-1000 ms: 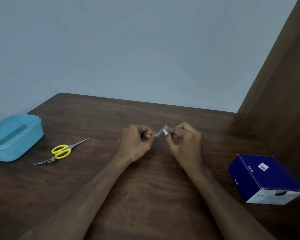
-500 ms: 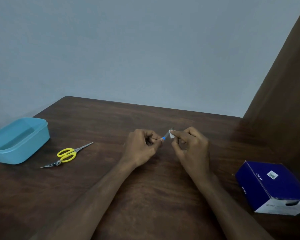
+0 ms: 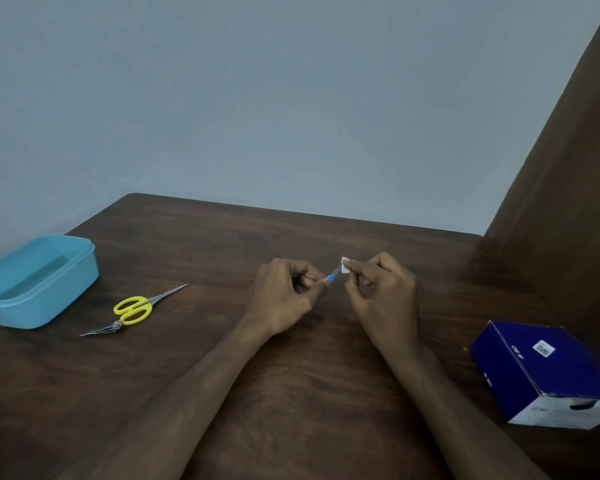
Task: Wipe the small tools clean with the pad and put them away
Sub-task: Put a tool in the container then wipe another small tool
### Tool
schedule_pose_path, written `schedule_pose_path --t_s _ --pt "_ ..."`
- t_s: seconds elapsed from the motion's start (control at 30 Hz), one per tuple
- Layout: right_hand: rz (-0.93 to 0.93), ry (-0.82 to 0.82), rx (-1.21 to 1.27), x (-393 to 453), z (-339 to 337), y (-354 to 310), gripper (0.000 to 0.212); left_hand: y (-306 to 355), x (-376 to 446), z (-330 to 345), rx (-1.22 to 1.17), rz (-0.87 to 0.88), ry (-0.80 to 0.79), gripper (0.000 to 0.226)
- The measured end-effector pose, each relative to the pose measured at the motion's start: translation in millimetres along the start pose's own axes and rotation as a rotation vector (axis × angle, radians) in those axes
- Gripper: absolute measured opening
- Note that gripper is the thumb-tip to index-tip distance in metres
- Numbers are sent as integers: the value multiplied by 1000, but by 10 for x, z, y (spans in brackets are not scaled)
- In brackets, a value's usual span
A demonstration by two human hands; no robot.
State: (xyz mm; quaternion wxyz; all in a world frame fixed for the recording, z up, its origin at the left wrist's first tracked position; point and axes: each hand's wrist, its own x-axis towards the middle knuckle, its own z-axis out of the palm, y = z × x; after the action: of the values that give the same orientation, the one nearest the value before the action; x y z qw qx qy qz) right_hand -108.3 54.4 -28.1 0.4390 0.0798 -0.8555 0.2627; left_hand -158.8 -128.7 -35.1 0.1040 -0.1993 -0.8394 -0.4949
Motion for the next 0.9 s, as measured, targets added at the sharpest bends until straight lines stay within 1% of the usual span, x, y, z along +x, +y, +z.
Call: schedule_pose_path --t_s 0.13,0.17,0.23,0.3,0.33,0.4,0.53,0.63,0.7,0.73,0.8,0.9 --pt "65 -87 -64 -19 70 55 24 -36 6 13 -4 -5 23 17" --pt "82 -78 -69 -17 59 58 24 -51 16 13 -9 -16 33 18" --pt "97 -10 -40 -1 6 41 24 -67 23 18 -15 -27 36 17" --pt "62 56 -19 17 -42 14 27 -50 21 16 -12 -22 28 16" --pt "40 63 -22 25 -44 9 29 -34 18 11 -11 -16 23 15" --pt "22 33 -25 23 -15 17 32 -24 10 -1 -19 4 9 14" --pt "65 -37 -52 5 41 78 29 -43 9 1 -51 23 27 20" --pt "83 48 -40 23 -16 56 26 -55 16 4 -50 9 39 18" --pt "29 100 -15 23 -58 13 28 -54 12 9 -53 7 30 16" --pt "-6 100 -6 20 -61 -4 28 -52 9 8 -52 8 29 16" --pt "-33 56 1 12 -21 -7 29 -42 3 1 -54 17 20 15" --pt "25 -13 -25 11 63 54 28 -39 10 6 -30 27 25 16"
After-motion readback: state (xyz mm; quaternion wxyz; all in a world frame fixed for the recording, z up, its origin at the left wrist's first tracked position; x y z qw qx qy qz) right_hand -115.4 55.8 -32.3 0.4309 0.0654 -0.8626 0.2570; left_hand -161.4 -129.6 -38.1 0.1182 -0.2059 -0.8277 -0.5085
